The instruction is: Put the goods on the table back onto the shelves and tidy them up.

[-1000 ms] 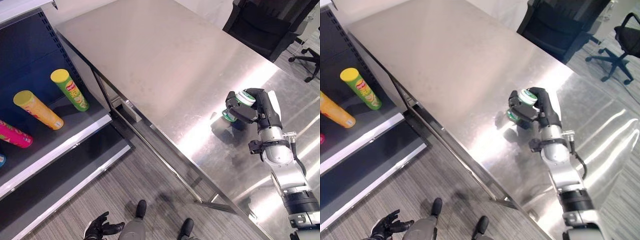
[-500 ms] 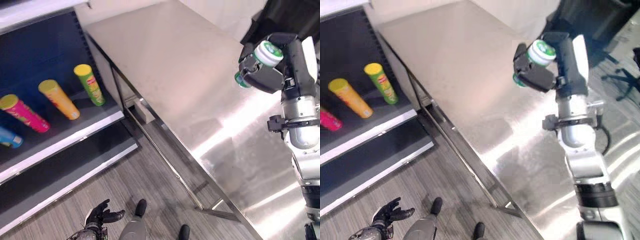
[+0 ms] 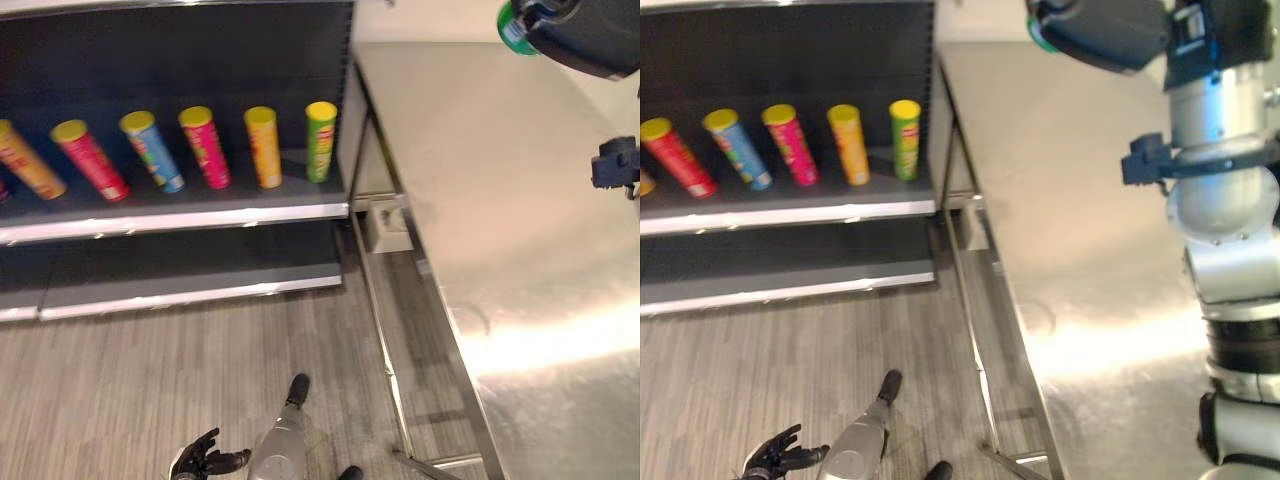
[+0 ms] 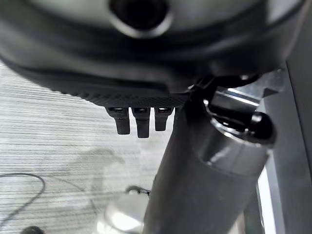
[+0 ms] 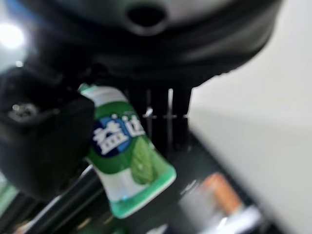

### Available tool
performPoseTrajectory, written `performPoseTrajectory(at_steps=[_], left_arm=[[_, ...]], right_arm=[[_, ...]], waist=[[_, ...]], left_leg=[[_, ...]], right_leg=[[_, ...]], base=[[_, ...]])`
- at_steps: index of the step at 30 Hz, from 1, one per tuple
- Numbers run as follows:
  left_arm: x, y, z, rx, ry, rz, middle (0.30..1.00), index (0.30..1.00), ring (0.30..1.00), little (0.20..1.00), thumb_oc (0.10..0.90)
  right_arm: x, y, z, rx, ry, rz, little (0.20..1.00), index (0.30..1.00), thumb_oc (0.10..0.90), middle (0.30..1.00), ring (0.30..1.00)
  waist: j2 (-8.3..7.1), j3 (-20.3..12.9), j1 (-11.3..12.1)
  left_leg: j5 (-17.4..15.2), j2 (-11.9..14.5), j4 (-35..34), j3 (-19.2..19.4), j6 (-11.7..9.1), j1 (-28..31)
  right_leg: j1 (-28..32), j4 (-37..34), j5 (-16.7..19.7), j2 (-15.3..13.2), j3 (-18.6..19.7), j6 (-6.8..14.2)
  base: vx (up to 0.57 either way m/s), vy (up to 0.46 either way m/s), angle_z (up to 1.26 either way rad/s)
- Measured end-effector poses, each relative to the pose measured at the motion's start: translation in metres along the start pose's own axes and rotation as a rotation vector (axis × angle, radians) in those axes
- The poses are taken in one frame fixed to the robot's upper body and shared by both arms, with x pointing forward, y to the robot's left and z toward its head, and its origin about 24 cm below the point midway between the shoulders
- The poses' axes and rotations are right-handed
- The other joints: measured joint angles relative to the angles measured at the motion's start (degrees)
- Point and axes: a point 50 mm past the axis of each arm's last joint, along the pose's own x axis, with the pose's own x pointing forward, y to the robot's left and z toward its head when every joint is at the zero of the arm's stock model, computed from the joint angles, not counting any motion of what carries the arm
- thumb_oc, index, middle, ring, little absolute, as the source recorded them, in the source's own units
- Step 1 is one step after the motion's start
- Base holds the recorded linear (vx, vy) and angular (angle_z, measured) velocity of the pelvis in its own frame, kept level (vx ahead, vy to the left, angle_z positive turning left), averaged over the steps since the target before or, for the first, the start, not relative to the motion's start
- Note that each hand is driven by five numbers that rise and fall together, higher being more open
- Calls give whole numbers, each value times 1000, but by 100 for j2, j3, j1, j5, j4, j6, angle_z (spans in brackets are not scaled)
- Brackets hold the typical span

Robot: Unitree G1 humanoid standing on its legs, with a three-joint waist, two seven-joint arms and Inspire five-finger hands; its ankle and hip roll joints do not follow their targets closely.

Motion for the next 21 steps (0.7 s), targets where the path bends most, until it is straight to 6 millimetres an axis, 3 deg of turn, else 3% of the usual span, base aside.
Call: performPoseTrajectory(at_steps=[1, 2, 3, 4, 5, 6, 8, 10, 11, 12, 13, 16, 21], left_arm=[[-3, -1, -14, -5, 50, 0, 900, 900, 900, 900, 800], [-5, -5, -22, 3, 69, -14, 900, 900, 900, 900, 800], [-7, -7, -28, 21, 89, -22, 900, 900, 900, 900, 800], [-8, -2, -31, 26, 104, -8, 900, 900, 900, 900, 800], [-10, 2, -36, 34, 117, 0, 900, 900, 900, 900, 800], [-5, 1, -20, 39, 76, -5, 900, 900, 900, 900, 800], [-1, -3, -3, 38, 16, -22, 900, 900, 900, 900, 800], [2, -4, 13, 36, -46, -23, 900, 900, 900, 900, 800], [5, -3, 28, 45, -83, -22, 900, 900, 900, 900, 800], [6, -5, 30, 42, -88, -28, 900, 900, 900, 900, 800], [5, -5, 26, 49, -83, -29, 900, 900, 900, 900, 800], [4, -2, 14, 52, -38, -19, 900, 900, 900, 900, 800], [-1, 5, -5, 53, 20, -1, 900, 900, 900, 900, 800]], right_arm=[[0, 5, 3, 14, -21, 30, 300, 300, 400, 300, 300], [0, 2, 4, 22, -23, 26, 300, 300, 400, 300, 300], [1, 0, 4, 48, -22, 13, 300, 300, 400, 300, 300], [3, 0, 5, 68, -26, 11, 300, 300, 400, 300, 300], [6, -1, 7, 64, -32, 25, 300, 300, 400, 300, 300], [9, -8, 6, 33, -22, 33, 300, 300, 400, 300, 300], [9, -11, 0, 45, 2, 20, 300, 300, 400, 300, 300], [10, -11, -2, 51, 13, 24, 300, 300, 400, 300, 300], [11, -12, -8, 46, 38, 21, 300, 300, 400, 300, 300], [10, -11, -13, 51, 61, 21, 300, 300, 400, 300, 300], [12, -10, -17, 48, 78, 28, 300, 300, 400, 300, 300], [20, -10, -32, 24, 139, 31, 300, 300, 400, 300, 300], [17, -13, -59, 17, 276, 13, 300, 300, 400, 300, 300]], waist=[[34, -38, -224], [138, -105, -417], [215, -196, -526], [193, -245, -596], [263, -305, -776], [236, -350, -1069], [364, -432, -941], [350, -449, -839], [196, -527, -725], [162, -603, -751], [170, -708, -604], [167, -716, -585], [117, -727, -423]], left_leg=[[-121, 191, 397, -172, -175, 234], [-117, 329, 418, -247, -116, 436], [-316, 478, 632, -198, -70, 658], [-528, 481, 749, -41, -170, 829], [-477, 417, 408, -87, -183, 997], [-475, 103, -36, -73, 32, 1147], [-441, 43, -280, -151, 207, 1254], [-437, -30, -310, -223, 279, 1245], [-451, -308, -362, -308, 317, 1203], [-453, -438, -413, -402, 322, 1232], [-476, -520, -431, -414, 350, 1202], [-477, -602, -424, -425, 375, 1208], [-532, -878, -418, -427, 485, 1151]], right_leg=[[293, -3, -27, -137, -179, 87], [402, 104, -72, -168, -313, 158], [414, 186, -83, -226, -390, 176], [470, 194, -62, -334, -352, 295], [417, 344, -64, -390, -397, 379], [424, 607, -3, -682, -406, 461], [107, 1013, -48, -836, -366, 681], [86, 311, -48, -716, -318, 815], [-80, 38, 709, -804, -243, 811], [-29, 98, 623, -963, -429, 864], [-59, 113, 692, -1003, -400, 879], [-64, 181, 685, -1128, -445, 890], [-179, 444, 691, -1430, -538, 932]], base=[[-14, 185, 82], [-66, 187, 89], [85, 249, 38], [48, 272, 23], [160, 438, 95], [68, 297, 106], [44, 247, 55], [38, 261, 30], [29, 261, 60], [31, 384, 58], [20, 300, 31], [28, 240, 8], [43, 166, 9]])
